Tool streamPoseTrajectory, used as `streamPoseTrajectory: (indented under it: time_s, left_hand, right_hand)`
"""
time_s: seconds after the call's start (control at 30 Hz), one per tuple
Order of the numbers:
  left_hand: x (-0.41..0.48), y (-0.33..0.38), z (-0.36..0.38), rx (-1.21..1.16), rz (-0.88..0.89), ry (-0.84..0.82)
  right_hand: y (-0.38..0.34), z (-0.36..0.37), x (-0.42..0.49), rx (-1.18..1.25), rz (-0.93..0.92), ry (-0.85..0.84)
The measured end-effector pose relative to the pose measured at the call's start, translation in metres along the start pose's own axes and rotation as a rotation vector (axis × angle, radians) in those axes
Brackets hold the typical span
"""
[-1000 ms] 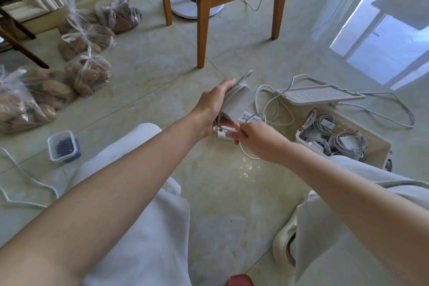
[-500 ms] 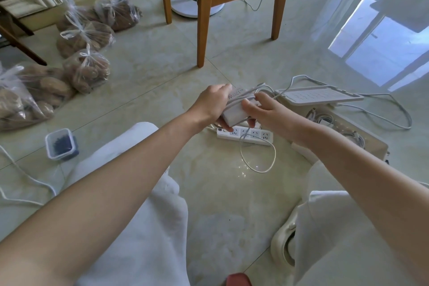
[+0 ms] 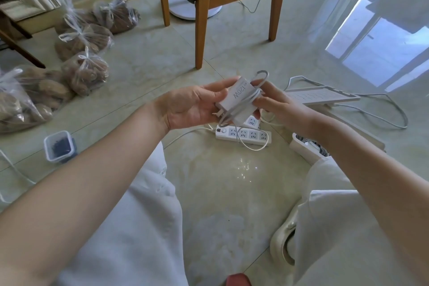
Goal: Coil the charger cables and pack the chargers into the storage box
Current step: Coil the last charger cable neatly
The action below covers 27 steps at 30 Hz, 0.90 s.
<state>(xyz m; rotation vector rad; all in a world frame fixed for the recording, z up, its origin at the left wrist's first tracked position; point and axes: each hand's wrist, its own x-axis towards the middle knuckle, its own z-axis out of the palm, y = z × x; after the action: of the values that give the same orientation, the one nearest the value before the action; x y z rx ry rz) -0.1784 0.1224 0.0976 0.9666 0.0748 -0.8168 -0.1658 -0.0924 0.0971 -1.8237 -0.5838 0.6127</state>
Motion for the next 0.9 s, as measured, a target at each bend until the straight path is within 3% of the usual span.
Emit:
streamPoseTrajectory:
  time_s: [0.2, 0.33, 0.5, 0.63, 0.77, 0.83, 0.9]
  left_hand:
    - [0.000, 0.001, -0.002, 0.288, -0.090, 0.105]
    - [0.002, -0.007, 0.003, 0.565, -0.028, 0.179]
    - [0.020, -0.026, 0.010, 0.977, 0.029, 0.456]
    - [0.020, -0.026, 0.013, 0.774, 0.050, 0.381]
    - [0.019, -0.030, 0.018, 0.595, 0.092, 0.351]
    - [0.021, -0.031, 0.018, 0.582, 0.086, 0.386]
    - [0.023, -0.032, 0.014, 0.671, 0.081, 0.454]
  right_hand:
    - [0.003, 0.007, -0.004, -0.252, -0.009, 0.031]
    - [0.010, 0.010, -0.002, -0.384, 0.033, 0.025]
    - [0.012, 0.023, 0.007, -0.399, 0.104, 0.040]
    - [0.013, 0.025, 0.013, -0.443, 0.154, 0.157]
    - [0.009, 0.027, 0.009, -0.528, 0.032, 0.226]
    - [0.009, 0.026, 0.007, -0.619, 0.001, 0.208]
    - [0.009, 0.028, 0.008, -0.662, 0.082, 0.162]
